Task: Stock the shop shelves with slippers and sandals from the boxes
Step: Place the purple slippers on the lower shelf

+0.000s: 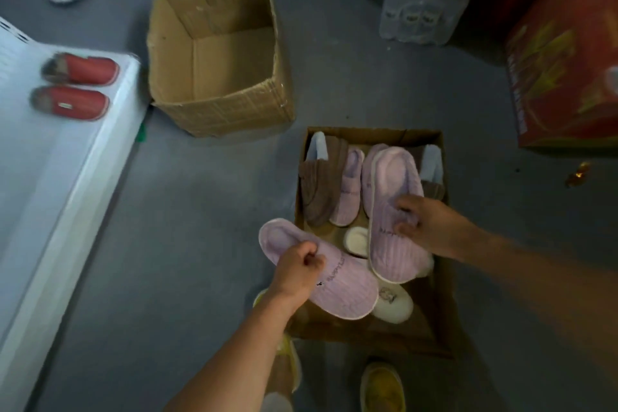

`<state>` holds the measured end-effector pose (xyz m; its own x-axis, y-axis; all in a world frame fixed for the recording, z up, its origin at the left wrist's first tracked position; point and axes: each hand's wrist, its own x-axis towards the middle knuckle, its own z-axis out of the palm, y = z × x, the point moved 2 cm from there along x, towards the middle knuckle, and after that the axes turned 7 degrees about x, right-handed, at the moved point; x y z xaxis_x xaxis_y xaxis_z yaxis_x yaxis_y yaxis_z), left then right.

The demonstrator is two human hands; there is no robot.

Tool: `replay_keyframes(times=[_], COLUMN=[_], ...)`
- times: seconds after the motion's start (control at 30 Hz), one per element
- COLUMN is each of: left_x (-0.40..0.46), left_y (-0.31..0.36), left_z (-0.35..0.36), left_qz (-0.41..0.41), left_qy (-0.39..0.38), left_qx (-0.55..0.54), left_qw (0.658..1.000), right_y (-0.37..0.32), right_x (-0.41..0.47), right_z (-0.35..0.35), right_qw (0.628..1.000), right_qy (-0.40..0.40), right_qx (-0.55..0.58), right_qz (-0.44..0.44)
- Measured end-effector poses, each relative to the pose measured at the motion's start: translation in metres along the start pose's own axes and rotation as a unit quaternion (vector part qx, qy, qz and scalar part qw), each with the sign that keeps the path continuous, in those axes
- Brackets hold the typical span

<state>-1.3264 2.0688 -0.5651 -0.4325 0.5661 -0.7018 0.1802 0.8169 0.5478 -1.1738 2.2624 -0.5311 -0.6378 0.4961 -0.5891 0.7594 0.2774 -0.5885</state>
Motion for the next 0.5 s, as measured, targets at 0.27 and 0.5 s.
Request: replay_keyframes(times=[0.27,0.5], left_x=[-0.12,-0.19], left_y=[0.057,0.052], left_z=[-0.064,-0.108], left_qz=[0.086,0.102], left_qy=[0.074,0.175], left_qx=[0.142,0.101], left_qw=[0.983,0.974], right_y=[-0.1,-0.173], right_x=[-0.091,-0.142], right_z=[-0.031,-0.034], right_qw=[0.995,0.979], right_qy=[-0.046,-0.019], right_qx=[-0.017,-0.013], right_qz=[-0.091,-0.203])
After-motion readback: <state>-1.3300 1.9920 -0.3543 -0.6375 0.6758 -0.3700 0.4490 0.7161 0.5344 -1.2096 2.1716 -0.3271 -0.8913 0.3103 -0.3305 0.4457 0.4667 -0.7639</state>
